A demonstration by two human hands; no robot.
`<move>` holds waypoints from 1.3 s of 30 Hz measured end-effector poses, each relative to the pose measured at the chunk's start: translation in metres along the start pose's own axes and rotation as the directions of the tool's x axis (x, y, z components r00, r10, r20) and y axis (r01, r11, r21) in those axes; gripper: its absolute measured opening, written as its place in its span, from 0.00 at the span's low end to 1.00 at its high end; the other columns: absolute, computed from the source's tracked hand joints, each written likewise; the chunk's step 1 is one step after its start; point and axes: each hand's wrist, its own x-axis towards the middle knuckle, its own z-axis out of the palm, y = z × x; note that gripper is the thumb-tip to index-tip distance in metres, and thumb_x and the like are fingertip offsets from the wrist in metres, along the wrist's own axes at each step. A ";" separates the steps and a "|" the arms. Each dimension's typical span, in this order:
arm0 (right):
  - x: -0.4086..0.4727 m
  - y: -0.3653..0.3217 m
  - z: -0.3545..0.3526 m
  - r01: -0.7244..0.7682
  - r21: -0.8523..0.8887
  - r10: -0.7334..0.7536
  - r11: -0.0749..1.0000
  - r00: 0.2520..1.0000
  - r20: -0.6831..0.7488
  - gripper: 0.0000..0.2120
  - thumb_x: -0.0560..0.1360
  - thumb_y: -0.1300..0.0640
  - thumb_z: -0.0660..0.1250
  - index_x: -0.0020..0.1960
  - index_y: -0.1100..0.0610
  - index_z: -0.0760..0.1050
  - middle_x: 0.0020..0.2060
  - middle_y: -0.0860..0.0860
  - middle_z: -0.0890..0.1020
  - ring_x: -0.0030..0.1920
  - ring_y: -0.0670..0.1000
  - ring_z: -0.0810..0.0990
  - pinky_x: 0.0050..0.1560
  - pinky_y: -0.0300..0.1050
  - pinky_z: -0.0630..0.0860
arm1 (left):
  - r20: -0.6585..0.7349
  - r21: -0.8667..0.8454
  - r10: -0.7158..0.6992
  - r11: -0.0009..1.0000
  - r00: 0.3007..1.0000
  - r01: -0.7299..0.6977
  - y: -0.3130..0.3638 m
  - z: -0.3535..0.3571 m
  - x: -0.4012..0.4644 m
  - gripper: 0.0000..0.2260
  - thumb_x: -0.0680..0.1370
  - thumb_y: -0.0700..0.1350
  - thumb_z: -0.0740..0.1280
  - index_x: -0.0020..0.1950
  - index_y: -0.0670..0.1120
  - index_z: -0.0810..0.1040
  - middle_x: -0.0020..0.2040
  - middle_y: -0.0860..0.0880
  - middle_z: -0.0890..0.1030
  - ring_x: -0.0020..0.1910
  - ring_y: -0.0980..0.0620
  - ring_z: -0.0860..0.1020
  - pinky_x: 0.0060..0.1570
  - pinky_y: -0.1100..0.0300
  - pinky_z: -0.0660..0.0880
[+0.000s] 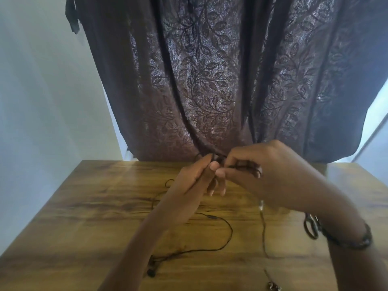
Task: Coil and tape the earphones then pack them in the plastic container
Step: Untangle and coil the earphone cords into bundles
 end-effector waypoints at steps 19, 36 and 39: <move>0.004 0.037 0.056 0.061 0.859 0.068 0.508 0.991 -0.111 0.08 0.72 0.64 0.64 0.51 0.61 0.76 0.39 0.41 0.83 0.36 0.36 0.79 0.36 0.26 0.72 | 0.105 -0.549 -0.199 0.805 0.974 0.224 0.013 -0.011 0.001 0.18 0.79 0.51 0.53 0.30 0.52 0.70 0.22 0.56 0.65 0.24 0.59 0.60 0.29 0.62 0.57; 0.009 0.041 0.054 0.142 0.804 0.014 0.577 0.983 -0.184 0.08 0.73 0.66 0.66 0.50 0.58 0.79 0.45 0.44 0.82 0.49 0.43 0.81 0.51 0.34 0.75 | 0.261 -0.516 -0.168 0.808 0.951 0.284 0.008 -0.011 0.002 0.26 0.81 0.55 0.43 0.35 0.52 0.77 0.24 0.54 0.66 0.24 0.56 0.65 0.31 0.63 0.67; 0.008 0.044 0.055 0.149 0.794 -0.021 0.589 0.985 -0.169 0.08 0.74 0.65 0.66 0.51 0.59 0.81 0.46 0.45 0.81 0.50 0.45 0.81 0.53 0.36 0.75 | 0.276 -0.480 -0.168 0.829 0.946 0.287 0.010 -0.012 0.002 0.19 0.80 0.52 0.51 0.36 0.51 0.75 0.25 0.53 0.66 0.26 0.55 0.67 0.34 0.60 0.69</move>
